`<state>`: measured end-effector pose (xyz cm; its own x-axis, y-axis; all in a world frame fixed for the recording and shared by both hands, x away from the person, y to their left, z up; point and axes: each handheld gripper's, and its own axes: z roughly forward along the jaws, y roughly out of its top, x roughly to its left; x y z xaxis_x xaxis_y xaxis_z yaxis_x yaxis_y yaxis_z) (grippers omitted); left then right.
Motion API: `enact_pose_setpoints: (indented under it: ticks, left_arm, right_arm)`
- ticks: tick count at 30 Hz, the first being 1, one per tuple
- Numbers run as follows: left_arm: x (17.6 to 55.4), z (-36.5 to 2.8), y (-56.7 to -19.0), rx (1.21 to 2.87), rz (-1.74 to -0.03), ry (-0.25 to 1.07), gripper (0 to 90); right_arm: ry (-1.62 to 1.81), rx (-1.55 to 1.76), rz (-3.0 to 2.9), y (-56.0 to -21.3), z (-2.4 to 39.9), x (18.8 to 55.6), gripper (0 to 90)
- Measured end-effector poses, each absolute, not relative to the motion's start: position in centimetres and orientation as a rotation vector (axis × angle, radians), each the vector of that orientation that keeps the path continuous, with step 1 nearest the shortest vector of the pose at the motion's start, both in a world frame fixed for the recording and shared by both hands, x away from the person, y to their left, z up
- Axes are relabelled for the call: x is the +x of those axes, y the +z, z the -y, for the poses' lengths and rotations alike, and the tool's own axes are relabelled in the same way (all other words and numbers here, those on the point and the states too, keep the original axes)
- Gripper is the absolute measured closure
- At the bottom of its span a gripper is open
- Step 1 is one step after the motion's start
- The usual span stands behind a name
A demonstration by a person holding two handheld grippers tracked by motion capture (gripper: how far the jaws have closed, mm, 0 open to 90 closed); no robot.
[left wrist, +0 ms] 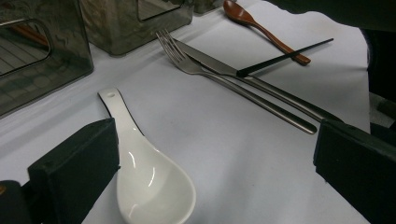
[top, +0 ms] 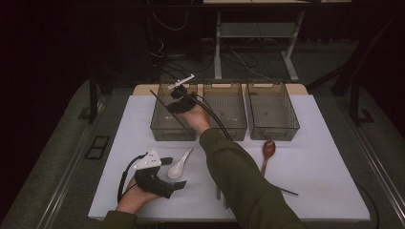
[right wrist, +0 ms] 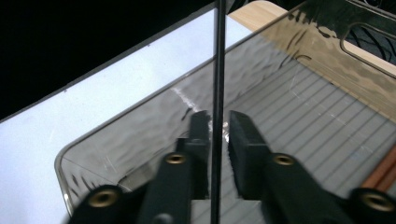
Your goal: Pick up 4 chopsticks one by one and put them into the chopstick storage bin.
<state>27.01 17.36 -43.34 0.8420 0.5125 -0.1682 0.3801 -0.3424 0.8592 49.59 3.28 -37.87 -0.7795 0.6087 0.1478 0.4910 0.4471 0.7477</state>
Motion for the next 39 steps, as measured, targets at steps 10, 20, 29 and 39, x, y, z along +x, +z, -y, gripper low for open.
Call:
enact_pose_setpoints:
  ticks: [10, 20, 29, 39]
  left_arm:
    - [27.0, -17.3, -43.4, 1.98, -0.658, 0.158, 0.0]
    - [27.0, -17.1, -43.5, 1.999, -0.657, 0.16, 0.0]
    - [26.9, -16.8, -43.5, 2.005, -0.653, 0.161, 0.0]
    - [26.9, -16.8, -43.5, 2.004, -0.655, 0.16, 0.0]
  right_arm:
    - [1.268, 0.956, -2.573, -36.9, -1.8, 49.2, 55.2]
    - [1.311, 0.88, -2.584, -35.7, 1.5, 47.5, 44.7]
    - [1.343, 0.845, -2.582, -34.4, 5.3, 45.9, 42.1]
    - [1.355, 0.799, -2.592, -34.1, 8.8, 44.2, 40.9]
